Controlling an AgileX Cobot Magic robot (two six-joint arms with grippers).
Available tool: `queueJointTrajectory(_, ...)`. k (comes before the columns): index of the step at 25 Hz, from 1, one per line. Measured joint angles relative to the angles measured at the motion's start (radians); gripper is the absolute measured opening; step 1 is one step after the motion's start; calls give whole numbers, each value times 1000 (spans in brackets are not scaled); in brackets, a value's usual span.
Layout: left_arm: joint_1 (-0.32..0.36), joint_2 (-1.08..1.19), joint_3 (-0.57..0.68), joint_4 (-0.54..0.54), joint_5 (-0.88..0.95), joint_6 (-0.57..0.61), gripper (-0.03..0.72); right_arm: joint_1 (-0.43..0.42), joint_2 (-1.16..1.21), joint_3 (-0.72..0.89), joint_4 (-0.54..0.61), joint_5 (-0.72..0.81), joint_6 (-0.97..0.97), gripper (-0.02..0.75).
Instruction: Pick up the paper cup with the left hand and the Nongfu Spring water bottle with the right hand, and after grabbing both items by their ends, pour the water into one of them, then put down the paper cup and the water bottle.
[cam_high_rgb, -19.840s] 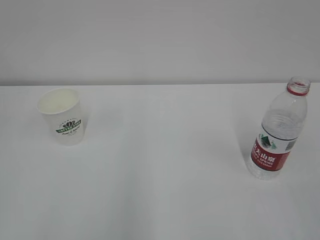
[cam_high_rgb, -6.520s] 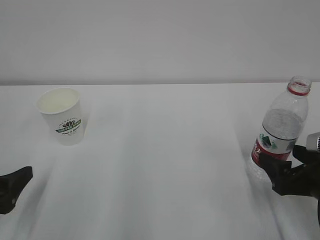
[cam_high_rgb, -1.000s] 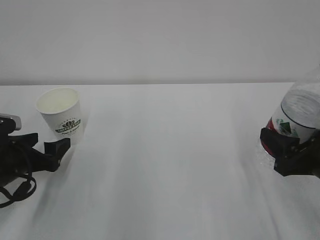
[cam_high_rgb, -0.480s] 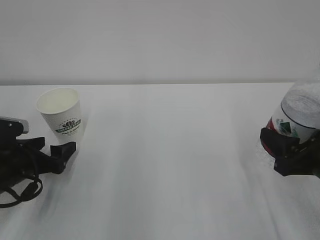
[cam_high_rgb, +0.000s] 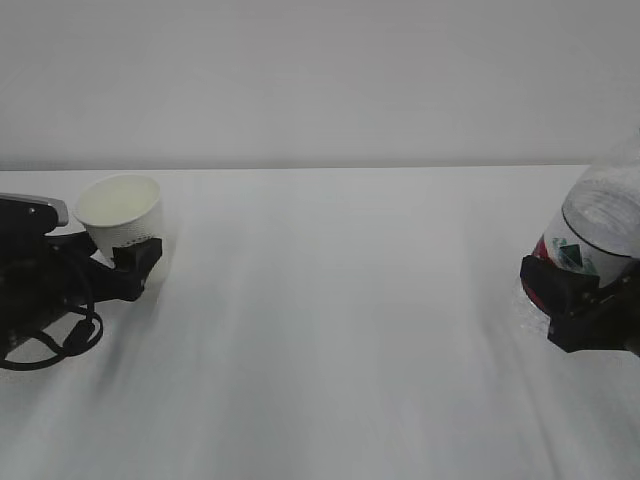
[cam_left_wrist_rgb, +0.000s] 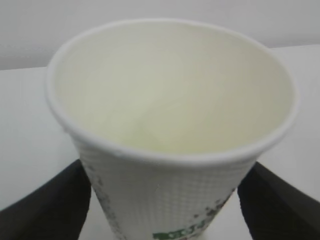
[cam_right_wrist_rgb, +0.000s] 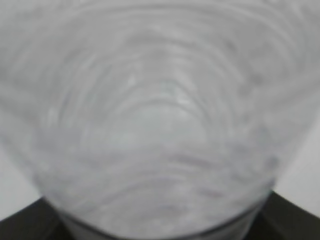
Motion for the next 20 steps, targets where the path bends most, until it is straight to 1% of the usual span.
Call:
queueJointTrajectory(7, 0, 67, -37, 0, 12, -1, 686, 0, 0, 0, 0, 0, 0, 485)
queueJointTrajectory(14, 0, 79, -90, 0, 8, -1, 686, 0, 0, 0, 0, 0, 0, 485)
queueJointTrajectory(20, 0, 86, -109, -5, 8, -2, 686, 0, 0, 0, 0, 0, 0, 485)
